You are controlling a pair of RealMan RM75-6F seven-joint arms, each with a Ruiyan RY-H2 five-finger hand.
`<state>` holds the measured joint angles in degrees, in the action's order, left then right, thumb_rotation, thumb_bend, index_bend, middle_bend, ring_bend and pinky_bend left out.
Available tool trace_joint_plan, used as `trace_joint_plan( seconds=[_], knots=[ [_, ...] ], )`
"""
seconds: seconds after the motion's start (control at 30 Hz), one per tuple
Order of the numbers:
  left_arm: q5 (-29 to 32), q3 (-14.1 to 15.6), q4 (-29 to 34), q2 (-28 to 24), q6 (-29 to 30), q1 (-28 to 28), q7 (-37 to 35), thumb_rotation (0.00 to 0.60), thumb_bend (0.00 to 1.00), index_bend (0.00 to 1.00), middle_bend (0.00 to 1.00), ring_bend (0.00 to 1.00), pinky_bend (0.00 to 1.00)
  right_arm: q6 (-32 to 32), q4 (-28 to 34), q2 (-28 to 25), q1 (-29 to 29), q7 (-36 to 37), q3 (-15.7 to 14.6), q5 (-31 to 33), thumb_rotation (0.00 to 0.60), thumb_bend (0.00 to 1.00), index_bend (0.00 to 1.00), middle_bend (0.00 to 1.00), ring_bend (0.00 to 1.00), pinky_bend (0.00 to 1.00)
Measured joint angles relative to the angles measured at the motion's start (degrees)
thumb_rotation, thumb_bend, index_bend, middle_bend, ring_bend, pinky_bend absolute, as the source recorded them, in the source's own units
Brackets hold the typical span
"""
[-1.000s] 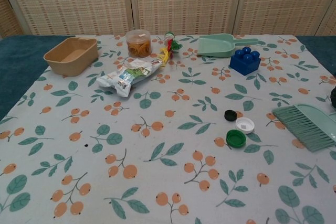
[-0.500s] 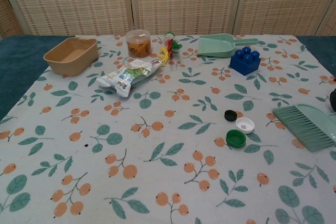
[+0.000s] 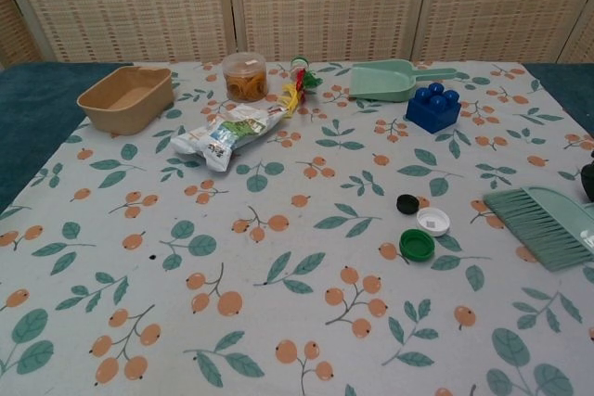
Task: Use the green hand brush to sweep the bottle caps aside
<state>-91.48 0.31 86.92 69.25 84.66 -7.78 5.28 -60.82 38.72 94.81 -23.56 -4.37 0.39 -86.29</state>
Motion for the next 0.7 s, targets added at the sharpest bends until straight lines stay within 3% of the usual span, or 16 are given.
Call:
trace_joint_plan(
  seconds=[0.37,0.53,0.7],
  knots=[
    [0.0,0.0,0.1,-0.1,0.0,0.0,0.0,0.600,0.39,0.00,0.00,0.00,0.07,-0.7,-0.3,0.5,0.2,-0.5,0.1,0.1,0.600,0.29,0.63,0.54,0.34,0.00],
    [0.1,0.0,0.1,-0.2,0.1,0.1,-0.3,0.599,0.39,0.00,0.00,0.00,0.07,-0.2,-0.4,1.0,0.2,-0.6,0.1,0.4,0.600,0.38,0.68,0.61,0.42,0.03],
    [0.0,0.0,0.2,-0.3,0.2,0.2,-0.3,0.600,0.39,0.00,0.00,0.00,0.07,-1.2,-1.0,1.0,0.0,1.9,0.0,-0.3,0.600,0.48,0.81,0.71,0.50,0.05]
  ],
)
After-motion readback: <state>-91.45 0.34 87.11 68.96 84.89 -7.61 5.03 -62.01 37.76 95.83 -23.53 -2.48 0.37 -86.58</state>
